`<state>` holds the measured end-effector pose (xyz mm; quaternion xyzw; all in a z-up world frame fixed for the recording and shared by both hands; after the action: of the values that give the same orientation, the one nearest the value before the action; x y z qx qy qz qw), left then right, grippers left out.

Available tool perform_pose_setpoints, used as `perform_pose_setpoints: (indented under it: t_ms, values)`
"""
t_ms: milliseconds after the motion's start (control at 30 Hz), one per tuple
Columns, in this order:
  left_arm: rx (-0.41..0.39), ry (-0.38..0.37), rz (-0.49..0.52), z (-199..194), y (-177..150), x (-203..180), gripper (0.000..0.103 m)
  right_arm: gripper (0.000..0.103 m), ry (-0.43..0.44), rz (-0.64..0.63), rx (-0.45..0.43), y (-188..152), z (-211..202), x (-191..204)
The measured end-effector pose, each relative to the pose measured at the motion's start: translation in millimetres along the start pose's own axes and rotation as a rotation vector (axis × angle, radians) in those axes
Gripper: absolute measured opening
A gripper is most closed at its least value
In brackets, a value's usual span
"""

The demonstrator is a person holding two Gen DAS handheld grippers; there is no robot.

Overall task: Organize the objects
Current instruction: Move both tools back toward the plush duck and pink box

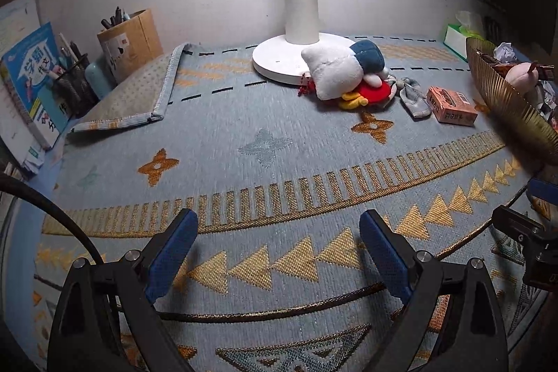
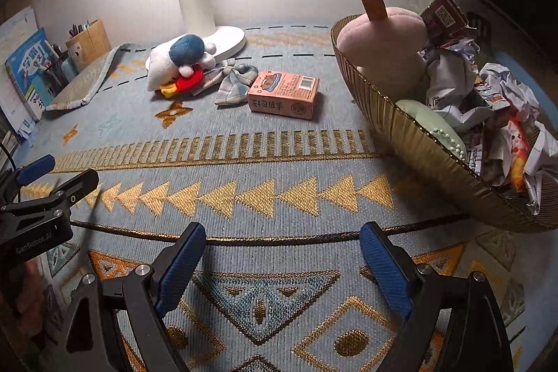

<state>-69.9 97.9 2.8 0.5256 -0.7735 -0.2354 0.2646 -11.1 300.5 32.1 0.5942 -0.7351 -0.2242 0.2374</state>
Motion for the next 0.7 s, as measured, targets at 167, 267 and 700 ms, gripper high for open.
perform_pose_setpoints:
  t_ms: [167, 267, 700]
  values:
    - [0.003, -0.01, -0.005, 1, 0, 2, 0.094, 0.089, 0.018, -0.01, -0.075, 6, -13, -2]
    - [0.005, -0.014, -0.007, 1, 0, 2, 0.094, 0.089, -0.056, -0.092, -0.106, 15, -11, 5]
    - [0.007, -0.02, -0.009, 2, 1, 4, 0.094, 0.073, 0.044, -0.018, -0.071, 32, -15, -20]
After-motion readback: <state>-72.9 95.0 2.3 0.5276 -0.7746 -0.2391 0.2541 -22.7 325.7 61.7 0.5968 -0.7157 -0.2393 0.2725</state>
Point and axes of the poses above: each gripper's, at about its wrist camera, not at the fingertips, and z roughly the way its jaws point, x to its left, y to its top, the point moved 1 cm from there along z, roughly the way its jaws point, and after that the axes turned 7 degrees about z, right-handed, at the moved point
